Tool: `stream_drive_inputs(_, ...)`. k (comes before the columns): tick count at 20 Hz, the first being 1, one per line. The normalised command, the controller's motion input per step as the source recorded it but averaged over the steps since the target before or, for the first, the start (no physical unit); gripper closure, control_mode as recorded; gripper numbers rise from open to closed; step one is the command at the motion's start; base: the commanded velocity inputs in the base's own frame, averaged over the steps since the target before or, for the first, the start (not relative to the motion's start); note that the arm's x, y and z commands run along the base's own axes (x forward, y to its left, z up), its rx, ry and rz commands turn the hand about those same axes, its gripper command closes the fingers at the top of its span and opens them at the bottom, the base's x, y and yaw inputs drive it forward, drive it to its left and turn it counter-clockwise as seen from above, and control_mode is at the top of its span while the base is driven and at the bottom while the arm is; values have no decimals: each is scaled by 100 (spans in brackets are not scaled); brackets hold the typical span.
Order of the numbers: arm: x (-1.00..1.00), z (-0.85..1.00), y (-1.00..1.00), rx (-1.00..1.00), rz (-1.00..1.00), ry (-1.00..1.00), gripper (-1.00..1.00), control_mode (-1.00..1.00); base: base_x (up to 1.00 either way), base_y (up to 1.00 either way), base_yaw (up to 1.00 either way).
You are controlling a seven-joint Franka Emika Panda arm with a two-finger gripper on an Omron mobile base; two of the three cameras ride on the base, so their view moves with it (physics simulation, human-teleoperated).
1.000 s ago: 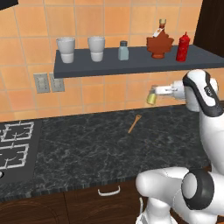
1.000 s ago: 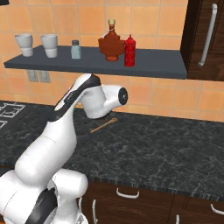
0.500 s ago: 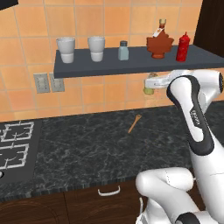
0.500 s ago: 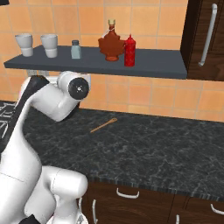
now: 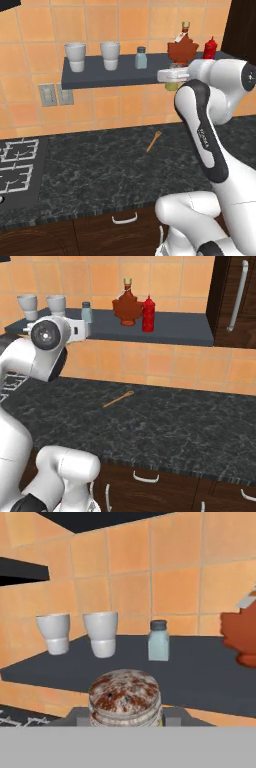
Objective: Put the shaker and condiment bottle from the counter next to their counterparts in the cabinet.
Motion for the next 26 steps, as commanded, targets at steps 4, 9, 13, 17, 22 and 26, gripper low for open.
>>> stream_drive_inputs(4, 47, -26, 20, -11, -1, 25, 100, -100, 0, 0, 0)
stream_drive_inputs(9, 57, 15, -1, 0, -19, 5, 100, -100, 0, 0, 0)
stream_drive_inputs(13, 22, 18, -1, 0, -24, 0, 100, -100, 0, 0, 0)
stream_drive_inputs(17, 66, -20, 0, -2, -19, 0, 100, -100, 0, 0, 0)
stream_drive_inputs(22, 52, -17, 0, -2, -14, -2, 100, -100, 0, 0, 0)
stream_drive_inputs(26, 33, 0, 0, -1, -10, -1, 100, -100, 0, 0, 0)
